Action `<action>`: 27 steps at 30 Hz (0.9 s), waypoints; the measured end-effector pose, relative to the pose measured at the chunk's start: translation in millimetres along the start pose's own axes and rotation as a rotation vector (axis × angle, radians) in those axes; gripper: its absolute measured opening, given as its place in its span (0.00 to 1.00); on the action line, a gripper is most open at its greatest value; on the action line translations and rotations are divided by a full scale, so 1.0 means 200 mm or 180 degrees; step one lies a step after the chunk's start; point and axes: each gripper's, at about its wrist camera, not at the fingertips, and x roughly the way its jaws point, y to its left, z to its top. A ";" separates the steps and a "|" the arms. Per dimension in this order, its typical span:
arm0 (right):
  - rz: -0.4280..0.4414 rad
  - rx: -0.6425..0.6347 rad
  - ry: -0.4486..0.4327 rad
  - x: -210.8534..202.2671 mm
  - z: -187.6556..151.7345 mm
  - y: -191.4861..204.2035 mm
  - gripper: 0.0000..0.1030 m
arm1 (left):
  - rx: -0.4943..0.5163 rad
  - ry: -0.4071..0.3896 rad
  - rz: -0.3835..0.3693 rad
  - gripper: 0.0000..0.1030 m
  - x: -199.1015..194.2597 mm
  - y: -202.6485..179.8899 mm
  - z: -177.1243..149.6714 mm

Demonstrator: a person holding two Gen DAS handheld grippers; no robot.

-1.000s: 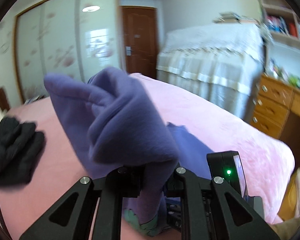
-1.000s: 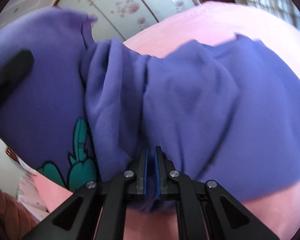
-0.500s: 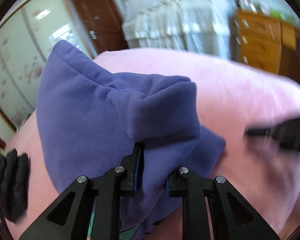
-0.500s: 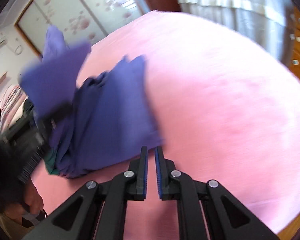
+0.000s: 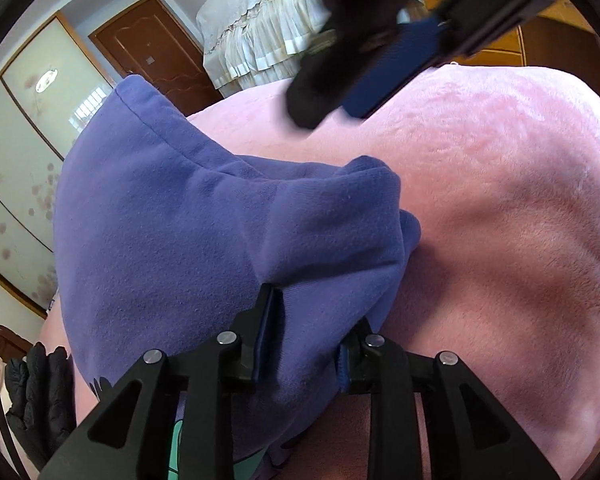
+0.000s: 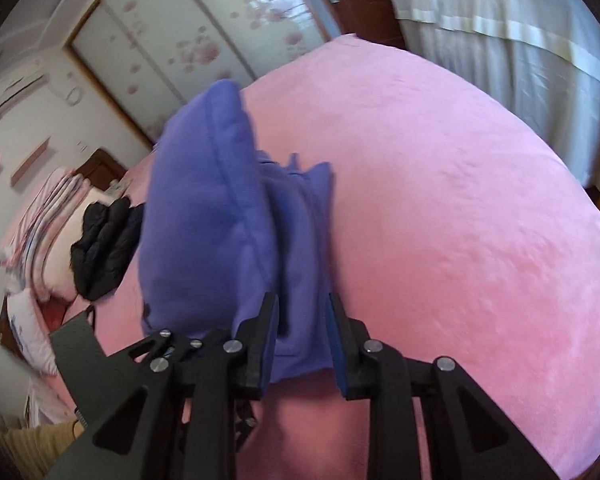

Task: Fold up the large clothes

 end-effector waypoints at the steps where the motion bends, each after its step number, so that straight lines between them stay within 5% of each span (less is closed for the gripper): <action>1: 0.0113 -0.0086 0.0084 0.03 0.02 0.04 0.25 | 0.0007 -0.0006 -0.0017 0.29 0.00 0.01 0.00; 5: 0.0284 -0.0190 0.0359 0.16 0.07 0.06 0.25 | 0.0055 -0.0070 -0.0126 0.46 -0.08 0.02 -0.04; 9: 0.0307 -0.0169 0.0611 0.27 0.03 0.03 0.25 | -0.0037 -0.0099 -0.0345 0.46 -0.18 0.06 -0.06; 15: -0.0003 -0.0288 0.0539 0.26 -0.02 0.02 0.13 | -0.0404 -0.0365 -0.0888 0.46 -0.50 0.24 -0.14; 21: -0.0114 -0.0206 0.0460 0.24 -0.07 0.00 0.12 | -0.1281 -0.0493 -0.0741 0.46 -0.51 0.79 -0.07; 27: -0.0271 -0.0183 0.0367 0.23 -0.11 0.00 0.12 | -0.2371 -0.0026 -0.0652 0.46 -0.14 1.30 -0.12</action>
